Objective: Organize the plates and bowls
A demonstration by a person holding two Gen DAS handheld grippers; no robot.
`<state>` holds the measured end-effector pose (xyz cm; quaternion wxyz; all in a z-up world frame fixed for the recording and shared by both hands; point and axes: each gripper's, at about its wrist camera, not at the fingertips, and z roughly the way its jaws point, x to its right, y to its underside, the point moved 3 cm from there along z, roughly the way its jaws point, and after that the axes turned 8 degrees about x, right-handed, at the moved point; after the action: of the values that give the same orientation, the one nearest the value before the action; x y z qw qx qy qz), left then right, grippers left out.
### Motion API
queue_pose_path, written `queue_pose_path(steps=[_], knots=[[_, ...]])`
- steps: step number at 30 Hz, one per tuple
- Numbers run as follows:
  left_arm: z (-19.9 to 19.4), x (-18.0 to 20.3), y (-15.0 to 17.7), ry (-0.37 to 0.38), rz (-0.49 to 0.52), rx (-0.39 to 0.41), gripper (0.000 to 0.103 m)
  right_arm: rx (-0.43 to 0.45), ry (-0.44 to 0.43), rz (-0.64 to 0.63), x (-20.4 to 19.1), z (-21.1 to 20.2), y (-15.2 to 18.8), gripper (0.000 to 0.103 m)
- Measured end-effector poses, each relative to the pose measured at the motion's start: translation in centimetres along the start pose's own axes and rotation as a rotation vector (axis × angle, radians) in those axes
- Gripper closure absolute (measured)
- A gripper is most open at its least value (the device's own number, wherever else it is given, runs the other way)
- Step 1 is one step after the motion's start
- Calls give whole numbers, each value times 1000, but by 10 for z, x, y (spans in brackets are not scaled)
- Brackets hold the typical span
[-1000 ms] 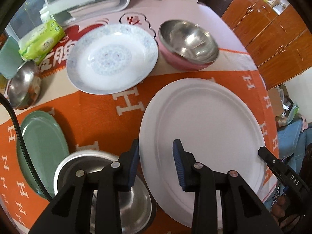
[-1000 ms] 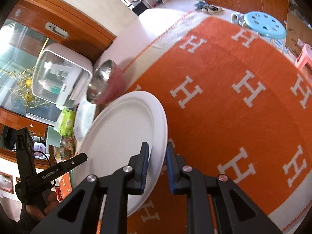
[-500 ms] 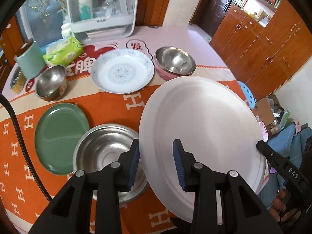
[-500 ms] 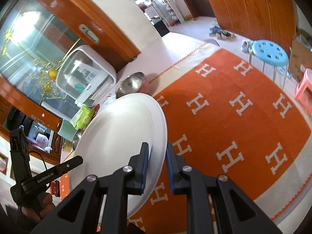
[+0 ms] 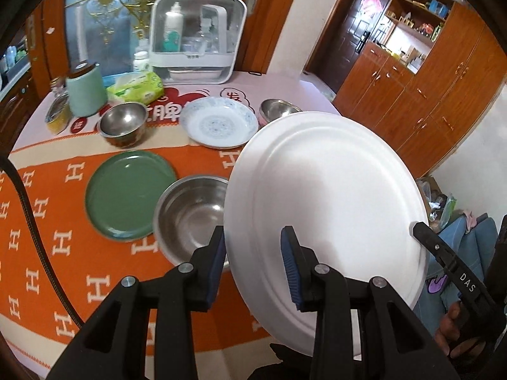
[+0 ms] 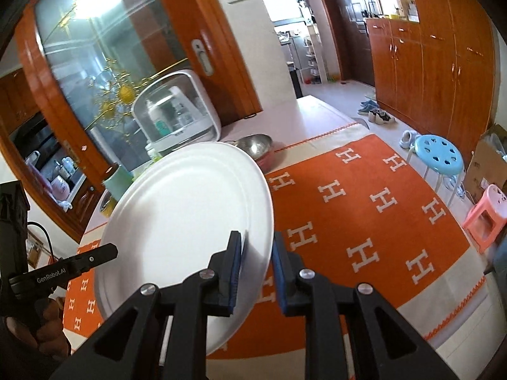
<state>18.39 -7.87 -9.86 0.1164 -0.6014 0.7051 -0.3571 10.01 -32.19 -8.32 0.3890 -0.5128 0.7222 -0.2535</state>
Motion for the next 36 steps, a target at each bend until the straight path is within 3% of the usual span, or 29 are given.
queue_pose_path(steps=[10,16,36], knots=[[-58,-35,53,-12,26,61,67,17,4,-74,-44,-34,54,81],[-74,-57,85,-51,22,45,65,-36,3,-117,-64,-37,85,81],[-34,-94,165,-149,-29,-135,65,-353,41,-166,-63,11,163,80]])
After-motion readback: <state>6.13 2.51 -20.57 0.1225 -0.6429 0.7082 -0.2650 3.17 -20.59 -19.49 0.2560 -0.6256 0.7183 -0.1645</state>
